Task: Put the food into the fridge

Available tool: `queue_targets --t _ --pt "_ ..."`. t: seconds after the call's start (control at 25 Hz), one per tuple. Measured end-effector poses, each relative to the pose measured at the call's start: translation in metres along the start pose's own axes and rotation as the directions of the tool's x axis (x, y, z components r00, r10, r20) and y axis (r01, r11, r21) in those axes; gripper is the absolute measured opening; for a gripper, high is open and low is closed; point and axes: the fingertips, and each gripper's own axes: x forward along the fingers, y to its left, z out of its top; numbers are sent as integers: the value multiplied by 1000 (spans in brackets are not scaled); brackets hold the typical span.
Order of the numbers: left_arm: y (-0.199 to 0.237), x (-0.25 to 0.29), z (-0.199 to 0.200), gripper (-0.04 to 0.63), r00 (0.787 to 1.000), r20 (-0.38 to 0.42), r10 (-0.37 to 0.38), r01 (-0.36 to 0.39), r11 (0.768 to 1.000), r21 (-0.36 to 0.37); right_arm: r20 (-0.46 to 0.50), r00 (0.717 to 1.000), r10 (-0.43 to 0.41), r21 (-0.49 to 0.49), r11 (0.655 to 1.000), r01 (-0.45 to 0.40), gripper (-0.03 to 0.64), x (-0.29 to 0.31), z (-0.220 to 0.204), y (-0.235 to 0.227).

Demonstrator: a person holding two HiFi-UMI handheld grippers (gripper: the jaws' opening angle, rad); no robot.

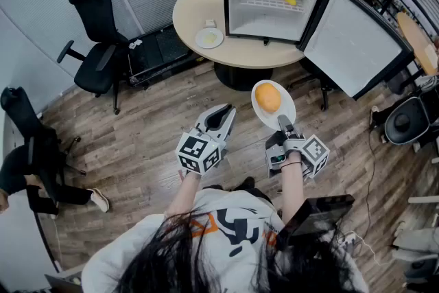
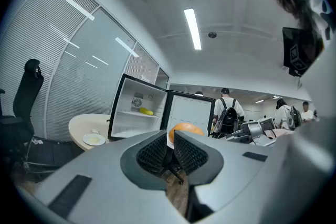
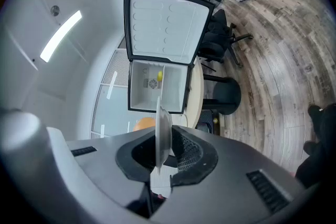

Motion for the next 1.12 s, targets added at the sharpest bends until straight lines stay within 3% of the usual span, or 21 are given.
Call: queue_targets --t 0.72,1.12 --pt "-12 24 -12 49 1000 -22 -12 12 1000 0 -11 1000 23 -68 997 -23 40 7 17 1" --pt "-29 65 -4 49 1000 -20 20 -20 1000 2 -59 998 31 -57 998 -34 40 18 57 5"
